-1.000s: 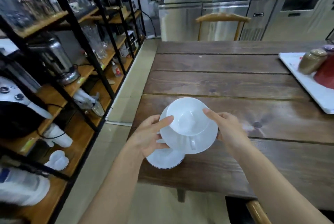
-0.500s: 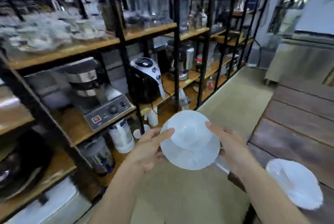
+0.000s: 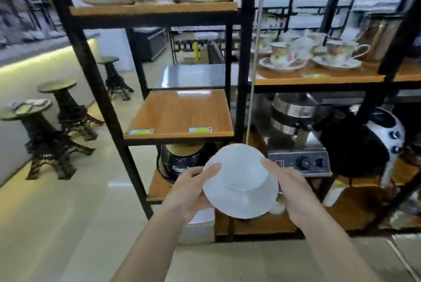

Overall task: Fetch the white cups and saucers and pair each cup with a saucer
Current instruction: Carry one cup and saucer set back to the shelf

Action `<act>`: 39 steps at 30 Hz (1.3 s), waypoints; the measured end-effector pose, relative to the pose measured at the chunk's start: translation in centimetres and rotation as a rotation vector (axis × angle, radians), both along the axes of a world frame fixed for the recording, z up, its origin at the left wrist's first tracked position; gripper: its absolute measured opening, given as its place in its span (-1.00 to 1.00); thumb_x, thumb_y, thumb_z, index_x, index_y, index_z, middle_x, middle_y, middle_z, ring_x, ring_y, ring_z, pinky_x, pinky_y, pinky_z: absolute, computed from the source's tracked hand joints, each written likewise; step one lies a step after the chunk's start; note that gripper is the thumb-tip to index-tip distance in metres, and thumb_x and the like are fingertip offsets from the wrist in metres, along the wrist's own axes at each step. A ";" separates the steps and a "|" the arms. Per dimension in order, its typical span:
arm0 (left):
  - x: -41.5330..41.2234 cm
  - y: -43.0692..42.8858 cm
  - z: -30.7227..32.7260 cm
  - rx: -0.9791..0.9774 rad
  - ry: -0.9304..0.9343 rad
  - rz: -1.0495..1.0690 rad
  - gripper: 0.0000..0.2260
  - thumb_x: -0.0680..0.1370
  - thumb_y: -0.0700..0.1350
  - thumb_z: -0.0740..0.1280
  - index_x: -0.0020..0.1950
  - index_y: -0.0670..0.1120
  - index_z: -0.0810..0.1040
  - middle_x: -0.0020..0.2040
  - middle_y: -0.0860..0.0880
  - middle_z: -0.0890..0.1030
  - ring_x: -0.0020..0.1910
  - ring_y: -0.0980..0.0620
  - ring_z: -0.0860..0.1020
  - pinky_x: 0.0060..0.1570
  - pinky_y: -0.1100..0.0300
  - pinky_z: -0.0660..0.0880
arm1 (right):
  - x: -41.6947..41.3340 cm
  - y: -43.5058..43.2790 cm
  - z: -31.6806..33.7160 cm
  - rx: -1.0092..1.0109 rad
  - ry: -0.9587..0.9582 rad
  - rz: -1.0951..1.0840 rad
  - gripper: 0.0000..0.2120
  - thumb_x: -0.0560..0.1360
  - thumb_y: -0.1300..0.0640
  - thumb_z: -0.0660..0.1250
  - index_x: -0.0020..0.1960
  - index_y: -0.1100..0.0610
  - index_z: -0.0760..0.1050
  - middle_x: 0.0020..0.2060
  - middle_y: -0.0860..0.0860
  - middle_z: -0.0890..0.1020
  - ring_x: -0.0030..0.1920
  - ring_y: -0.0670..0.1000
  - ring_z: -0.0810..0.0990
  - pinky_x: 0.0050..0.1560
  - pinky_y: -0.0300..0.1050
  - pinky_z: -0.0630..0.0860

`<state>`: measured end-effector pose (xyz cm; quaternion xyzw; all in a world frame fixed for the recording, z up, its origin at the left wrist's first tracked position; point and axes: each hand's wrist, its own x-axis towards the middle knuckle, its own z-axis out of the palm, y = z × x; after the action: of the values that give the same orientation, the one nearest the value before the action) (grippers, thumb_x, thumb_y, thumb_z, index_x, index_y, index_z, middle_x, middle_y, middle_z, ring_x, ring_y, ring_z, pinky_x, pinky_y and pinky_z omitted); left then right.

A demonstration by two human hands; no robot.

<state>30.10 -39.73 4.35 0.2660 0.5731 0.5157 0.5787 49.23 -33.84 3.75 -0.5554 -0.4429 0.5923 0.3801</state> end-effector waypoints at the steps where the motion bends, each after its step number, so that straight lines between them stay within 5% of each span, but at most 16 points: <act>1: -1.4 0.7 0.1 -0.006 -0.002 0.030 -0.59 0.32 0.03 0.51 0.07 -0.16 0.60 -0.01 -0.15 0.70 -0.03 -0.18 0.66 -0.21 -0.04 0.63 | -1.7 1.2 0.0 -0.020 0.003 0.028 -0.53 0.34 -0.25 0.41 0.08 0.05 0.49 0.07 0.10 0.55 0.12 0.18 0.50 0.24 0.25 0.44; 7: -8.8 7.4 -0.1 -0.024 0.015 0.203 -0.65 0.38 0.02 0.48 0.04 -0.18 0.62 -0.03 -0.11 0.70 -0.01 -0.13 0.63 -0.14 -0.04 0.63 | -10.2 9.9 -0.5 0.028 0.023 0.159 -0.55 0.32 -0.21 0.44 0.02 0.11 0.57 0.03 0.10 0.64 0.03 0.13 0.58 0.06 0.10 0.53; 11: -13.1 12.9 -0.1 0.015 -0.033 0.323 -0.75 0.38 0.01 0.48 -0.04 -0.10 0.61 -0.08 -0.06 0.70 -0.04 -0.08 0.61 -0.34 0.11 0.59 | -15.6 16.6 -0.4 0.044 0.000 0.235 -0.32 0.24 -0.30 0.43 0.21 0.10 0.50 0.13 0.06 0.58 0.14 0.14 0.53 0.24 0.21 0.46; 13: -15.3 15.4 -0.2 0.030 -0.035 0.381 -0.69 0.38 0.03 0.49 0.02 -0.10 0.58 0.00 -0.08 0.67 0.00 -0.10 0.61 -0.26 0.06 0.60 | -18.5 19.6 -0.2 0.028 0.014 0.235 -0.23 0.23 -0.28 0.44 0.29 0.14 0.45 0.17 0.10 0.56 0.16 0.17 0.52 0.25 0.20 0.47; 18: -20.6 20.7 -0.2 -0.016 0.012 0.478 -0.76 0.39 0.07 0.47 -0.17 -0.06 0.54 -0.18 -0.05 0.64 -0.18 -0.08 0.60 -0.29 0.06 0.56 | -24.9 25.6 -0.4 -0.031 0.007 0.262 -0.53 0.40 -0.09 0.42 0.13 0.25 0.52 0.09 0.17 0.62 0.01 0.15 0.60 0.16 0.12 0.52; 23: -25.4 25.8 -1.2 -0.103 0.042 0.568 -0.53 0.37 0.04 0.49 0.03 -0.32 0.54 -0.07 -0.31 0.61 -0.13 -0.26 0.59 -0.13 -0.04 0.54 | -30.0 29.6 -1.3 -0.067 -0.024 0.282 -0.51 0.43 -0.12 0.38 0.18 0.22 0.51 0.00 0.13 0.63 -0.05 0.09 0.59 0.02 -0.03 0.53; 26: -28.0 28.0 -1.7 -0.107 0.054 0.543 -0.67 0.36 -0.02 0.51 -0.15 -0.29 0.58 -0.28 -0.17 0.57 -0.37 -0.07 0.50 -0.41 0.13 0.41 | -32.2 30.9 -2.0 -0.052 -0.048 0.264 -0.50 0.43 -0.15 0.37 0.19 0.19 0.49 0.03 0.14 0.61 0.02 0.11 0.59 0.19 0.07 0.52; 30: -30.9 30.4 -2.2 -0.155 0.060 0.535 -0.56 0.36 -0.02 0.51 0.03 -0.35 0.57 -0.23 -0.23 0.61 -0.37 -0.07 0.49 -0.45 0.14 0.36 | -34.7 32.4 -2.5 -0.051 -0.108 0.258 -0.52 0.45 -0.16 0.35 0.20 0.17 0.47 0.04 0.13 0.60 0.03 0.09 0.59 0.14 0.03 0.55; 34: -32.6 32.2 -3.0 -0.201 0.095 0.529 -0.52 0.35 0.00 0.51 0.10 -0.30 0.54 0.05 -0.30 0.63 -0.06 -0.23 0.61 -0.06 -0.09 0.56 | -36.2 33.8 -2.9 -0.073 -0.149 0.231 -0.53 0.45 -0.14 0.35 0.17 0.20 0.48 0.01 0.14 0.62 0.00 0.10 0.60 0.11 0.01 0.55; 39: -34.0 33.4 -4.1 -0.232 0.107 0.484 -0.52 0.35 0.01 0.51 0.12 -0.25 0.52 0.06 -0.23 0.63 0.01 -0.24 0.60 0.01 -0.09 0.55 | -37.0 34.3 -3.6 -0.079 -0.189 0.225 -0.56 0.45 -0.15 0.36 0.12 0.19 0.50 0.00 0.13 0.62 -0.02 0.10 0.59 -0.08 -0.10 0.49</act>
<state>-3.90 -6.32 0.30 0.0801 0.7049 0.5551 0.4342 12.20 0.50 0.12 -0.5703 -0.5125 0.5930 0.2459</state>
